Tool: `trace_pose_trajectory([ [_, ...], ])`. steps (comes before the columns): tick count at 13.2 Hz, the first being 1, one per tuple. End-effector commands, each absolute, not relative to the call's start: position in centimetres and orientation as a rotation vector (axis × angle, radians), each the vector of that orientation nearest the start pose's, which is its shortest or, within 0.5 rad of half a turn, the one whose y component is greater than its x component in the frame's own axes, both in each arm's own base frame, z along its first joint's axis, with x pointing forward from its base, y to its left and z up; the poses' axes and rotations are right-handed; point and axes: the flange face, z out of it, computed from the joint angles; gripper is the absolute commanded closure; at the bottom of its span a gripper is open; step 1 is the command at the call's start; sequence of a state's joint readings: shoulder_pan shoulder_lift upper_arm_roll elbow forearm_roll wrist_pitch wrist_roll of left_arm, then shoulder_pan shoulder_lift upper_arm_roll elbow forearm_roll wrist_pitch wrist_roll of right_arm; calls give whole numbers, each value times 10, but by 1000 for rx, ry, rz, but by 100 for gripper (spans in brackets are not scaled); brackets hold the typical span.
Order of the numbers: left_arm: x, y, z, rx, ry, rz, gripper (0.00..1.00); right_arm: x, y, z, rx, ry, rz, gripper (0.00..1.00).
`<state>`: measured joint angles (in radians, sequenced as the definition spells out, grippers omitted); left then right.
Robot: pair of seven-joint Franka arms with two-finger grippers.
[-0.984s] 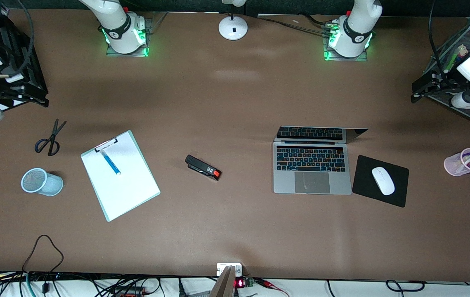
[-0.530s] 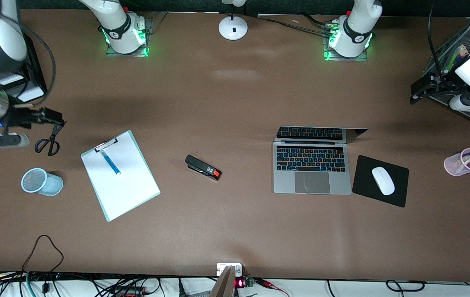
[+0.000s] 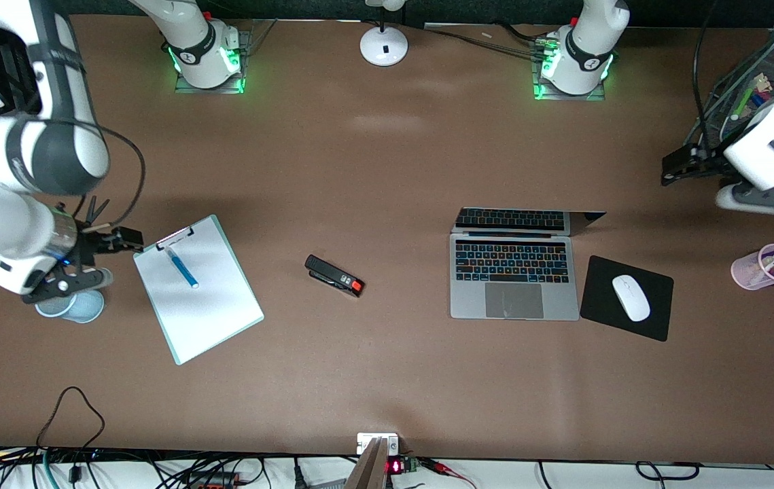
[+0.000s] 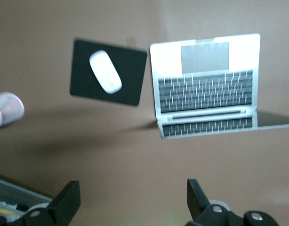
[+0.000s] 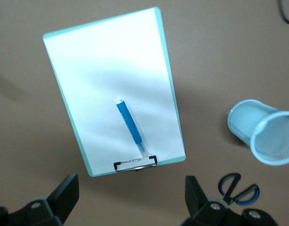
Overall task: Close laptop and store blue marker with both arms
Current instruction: 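Reach the right gripper to the blue marker while the left gripper reaches the laptop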
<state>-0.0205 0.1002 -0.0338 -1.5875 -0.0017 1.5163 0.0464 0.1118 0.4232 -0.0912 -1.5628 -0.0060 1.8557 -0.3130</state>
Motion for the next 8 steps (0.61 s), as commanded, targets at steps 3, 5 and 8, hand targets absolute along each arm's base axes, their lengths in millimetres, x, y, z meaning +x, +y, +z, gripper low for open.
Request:
trace_pose_trajectory([
  [3, 578, -53, 522, -3087, 231, 482, 0, 682, 17, 339, -3056, -871, 119, 0],
  [5, 577, -61, 514, -3087, 248, 507, 0, 682, 22, 303, -2998, -1049, 127, 0],
  [8, 573, -89, 494, -3061, 181, 572, 0, 680, 25, 265, -2893, -1270, 151, 0],
])
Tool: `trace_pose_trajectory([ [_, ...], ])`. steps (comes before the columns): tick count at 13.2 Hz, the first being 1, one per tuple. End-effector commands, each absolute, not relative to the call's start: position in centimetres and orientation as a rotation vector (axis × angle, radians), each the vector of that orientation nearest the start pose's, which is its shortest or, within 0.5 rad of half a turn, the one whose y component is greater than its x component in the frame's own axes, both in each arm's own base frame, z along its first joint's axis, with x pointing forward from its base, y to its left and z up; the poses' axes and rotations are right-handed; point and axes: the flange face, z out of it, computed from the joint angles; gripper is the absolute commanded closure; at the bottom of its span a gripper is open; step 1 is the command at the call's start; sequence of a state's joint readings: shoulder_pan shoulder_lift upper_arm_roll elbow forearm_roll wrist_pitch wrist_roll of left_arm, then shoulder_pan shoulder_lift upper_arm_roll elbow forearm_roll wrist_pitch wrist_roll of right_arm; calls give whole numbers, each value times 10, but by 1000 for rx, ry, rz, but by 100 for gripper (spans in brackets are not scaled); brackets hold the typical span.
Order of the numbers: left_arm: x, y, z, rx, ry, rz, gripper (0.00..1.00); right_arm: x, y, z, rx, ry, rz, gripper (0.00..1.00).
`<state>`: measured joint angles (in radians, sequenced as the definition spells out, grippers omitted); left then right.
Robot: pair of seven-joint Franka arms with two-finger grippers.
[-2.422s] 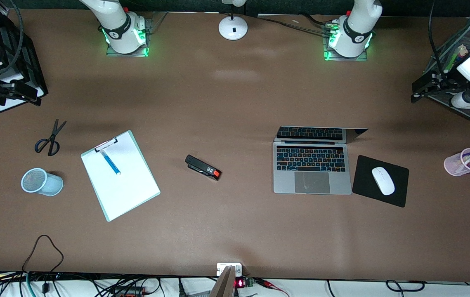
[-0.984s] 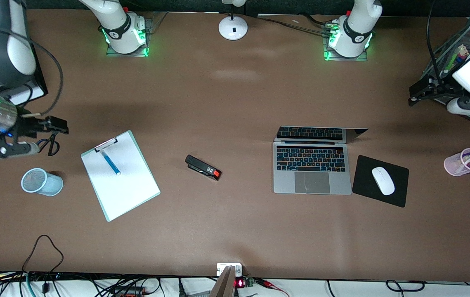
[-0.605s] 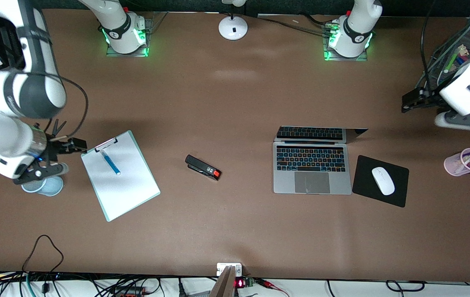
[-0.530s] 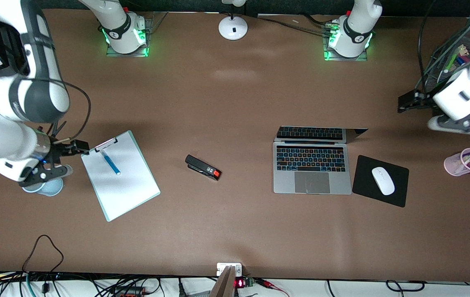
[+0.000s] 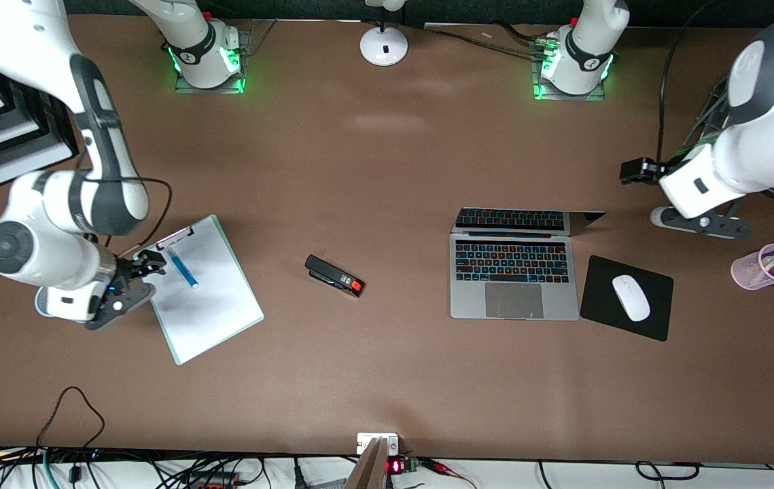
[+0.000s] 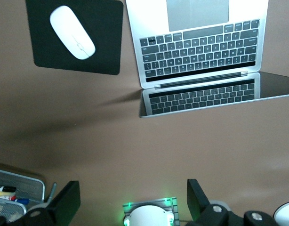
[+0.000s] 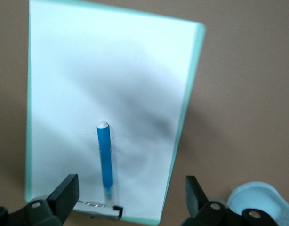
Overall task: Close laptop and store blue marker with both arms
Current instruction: 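Reach the right gripper to the blue marker while the left gripper reaches the laptop, then push the laptop lid down with the left gripper while the right gripper grasps the marker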
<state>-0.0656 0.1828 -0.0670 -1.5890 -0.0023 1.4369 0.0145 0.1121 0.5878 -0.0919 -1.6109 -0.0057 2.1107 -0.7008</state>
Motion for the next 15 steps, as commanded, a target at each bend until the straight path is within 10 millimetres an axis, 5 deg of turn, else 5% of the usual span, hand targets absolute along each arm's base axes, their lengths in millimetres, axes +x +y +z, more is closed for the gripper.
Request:
trace_pose_trajectory([
  [1, 568, -100, 478, -3045, 157, 628, 0, 678, 24, 259, -2892, -1277, 149, 0],
  [5, 553, -132, 436, -2988, 26, 739, 0, 671, 38, 224, -2879, -1318, 141, 0],
  [15, 559, -171, 358, -2988, -53, 733, 0, 653, 57, 195, -2846, -1343, 189, 5],
])
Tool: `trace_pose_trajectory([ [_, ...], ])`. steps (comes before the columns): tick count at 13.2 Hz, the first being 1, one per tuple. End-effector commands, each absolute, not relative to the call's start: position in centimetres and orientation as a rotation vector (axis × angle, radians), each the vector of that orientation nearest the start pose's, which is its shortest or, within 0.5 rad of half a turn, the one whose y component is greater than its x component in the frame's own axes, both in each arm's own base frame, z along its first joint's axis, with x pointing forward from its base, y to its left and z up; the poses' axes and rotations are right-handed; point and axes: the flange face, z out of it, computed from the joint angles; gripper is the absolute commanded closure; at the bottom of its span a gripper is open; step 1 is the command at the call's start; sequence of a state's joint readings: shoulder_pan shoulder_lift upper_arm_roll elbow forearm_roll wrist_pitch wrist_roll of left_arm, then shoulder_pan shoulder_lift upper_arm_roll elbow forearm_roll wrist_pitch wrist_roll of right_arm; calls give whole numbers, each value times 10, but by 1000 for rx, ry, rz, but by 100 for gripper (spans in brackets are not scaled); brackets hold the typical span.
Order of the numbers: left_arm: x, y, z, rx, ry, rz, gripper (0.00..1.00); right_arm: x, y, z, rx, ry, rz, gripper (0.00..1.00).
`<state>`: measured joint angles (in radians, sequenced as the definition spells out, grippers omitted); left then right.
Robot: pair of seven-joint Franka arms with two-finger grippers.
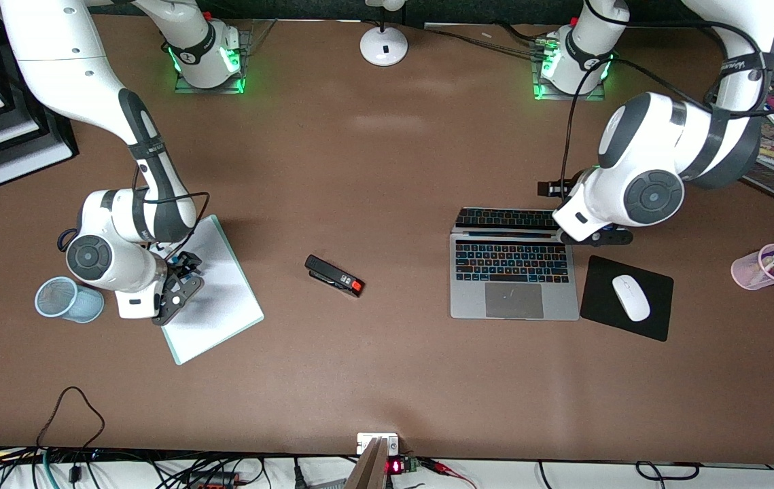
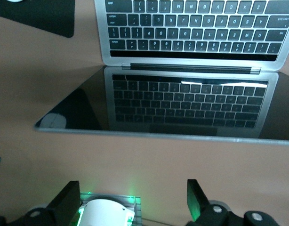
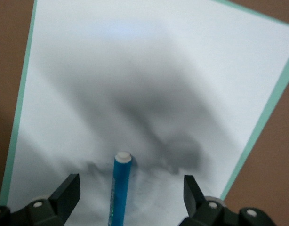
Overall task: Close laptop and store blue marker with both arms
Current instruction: 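Push the laptop lid down with the left gripper while the right gripper grasps the marker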
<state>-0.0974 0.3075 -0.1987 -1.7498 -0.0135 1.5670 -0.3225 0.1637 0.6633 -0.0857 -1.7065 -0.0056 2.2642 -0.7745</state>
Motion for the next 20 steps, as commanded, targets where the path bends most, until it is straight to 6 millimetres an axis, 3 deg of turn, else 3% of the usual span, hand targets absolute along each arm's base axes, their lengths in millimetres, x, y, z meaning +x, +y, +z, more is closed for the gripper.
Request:
trace_pose_trajectory([
  [1, 563, -171, 350, -2993, -54, 725, 0, 652, 57, 194, -2846, -1343, 191, 7],
  [2, 567, -173, 343, -3001, -53, 714, 0, 653, 57, 194, -2846, -1340, 187, 9],
  [4, 575, -175, 336, -3024, -56, 672, 0, 652, 57, 192, -2849, -1342, 174, 24],
  [6, 585, -179, 345, -3041, -43, 616, 0, 652, 56, 191, -2860, -1334, 151, 31],
  [9, 601, -181, 347, -3062, -44, 580, 0, 651, 56, 188, -2861, -1330, 151, 32],
  [14, 619, -182, 324, -3083, -40, 553, 0, 650, 57, 186, -2894, -1260, 157, 40],
  [18, 626, -184, 305, -3104, -43, 525, 0, 650, 57, 186, -2893, -1264, 158, 62],
  [20, 641, -183, 315, -3129, -55, 464, 0, 651, 57, 188, -2893, -1264, 158, 73],
])
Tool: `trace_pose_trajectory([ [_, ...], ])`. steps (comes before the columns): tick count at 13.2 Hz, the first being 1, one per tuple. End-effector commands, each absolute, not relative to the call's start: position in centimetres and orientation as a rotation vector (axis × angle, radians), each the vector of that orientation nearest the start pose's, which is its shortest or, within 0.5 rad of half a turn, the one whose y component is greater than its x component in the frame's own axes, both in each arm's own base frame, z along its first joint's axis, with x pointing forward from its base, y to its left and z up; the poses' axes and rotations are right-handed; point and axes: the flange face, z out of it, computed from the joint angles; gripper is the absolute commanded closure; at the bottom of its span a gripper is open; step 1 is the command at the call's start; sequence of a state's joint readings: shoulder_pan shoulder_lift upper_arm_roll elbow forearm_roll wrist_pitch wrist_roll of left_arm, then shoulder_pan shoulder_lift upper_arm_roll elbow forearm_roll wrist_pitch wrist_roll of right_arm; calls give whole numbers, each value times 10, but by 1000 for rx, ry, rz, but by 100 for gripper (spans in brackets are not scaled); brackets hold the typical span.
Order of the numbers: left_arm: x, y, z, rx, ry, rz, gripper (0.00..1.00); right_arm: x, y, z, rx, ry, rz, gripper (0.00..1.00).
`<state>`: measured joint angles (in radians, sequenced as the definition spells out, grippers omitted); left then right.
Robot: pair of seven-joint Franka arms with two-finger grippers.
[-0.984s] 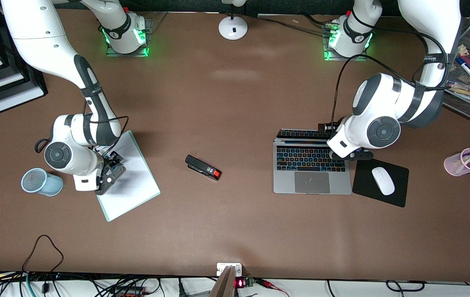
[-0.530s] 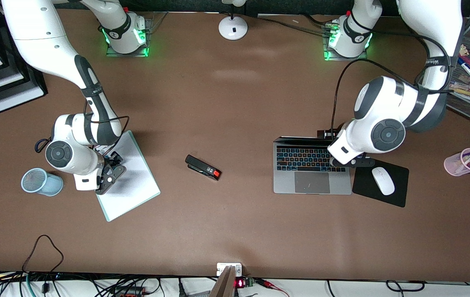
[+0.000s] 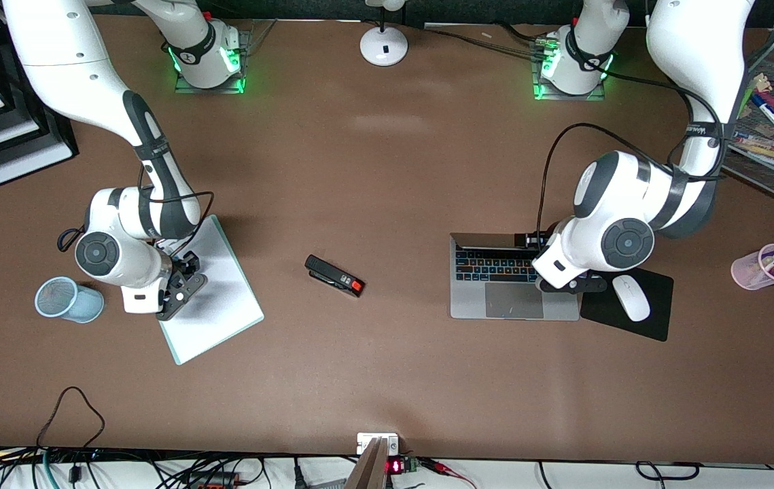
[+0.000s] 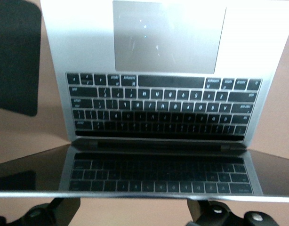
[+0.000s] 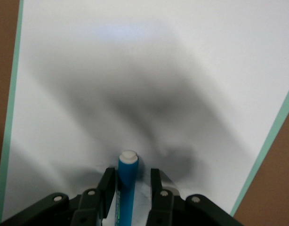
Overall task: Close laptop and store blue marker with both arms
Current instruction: 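Push the laptop lid down with the left gripper while the right gripper grasps the marker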
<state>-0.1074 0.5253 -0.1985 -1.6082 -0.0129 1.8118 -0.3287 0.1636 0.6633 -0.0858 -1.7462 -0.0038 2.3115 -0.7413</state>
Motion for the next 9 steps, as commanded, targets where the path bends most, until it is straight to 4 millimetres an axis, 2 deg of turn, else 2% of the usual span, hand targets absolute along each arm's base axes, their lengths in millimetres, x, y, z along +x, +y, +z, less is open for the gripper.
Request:
trace_pose_trajectory([
  [1, 645, -181, 319, -3134, -61, 449, 0, 650, 57, 188, -2893, -1263, 160, 76],
  [4, 646, -182, 302, -3128, -57, 469, 0, 650, 57, 187, -2892, -1263, 162, 83],
  [7, 652, -181, 289, -3121, -43, 410, 0, 650, 56, 188, -2893, -1261, 160, 92],
  [9, 653, -181, 281, -3130, -52, 413, 0, 656, 58, 202, -2900, -1267, 123, 98],
])
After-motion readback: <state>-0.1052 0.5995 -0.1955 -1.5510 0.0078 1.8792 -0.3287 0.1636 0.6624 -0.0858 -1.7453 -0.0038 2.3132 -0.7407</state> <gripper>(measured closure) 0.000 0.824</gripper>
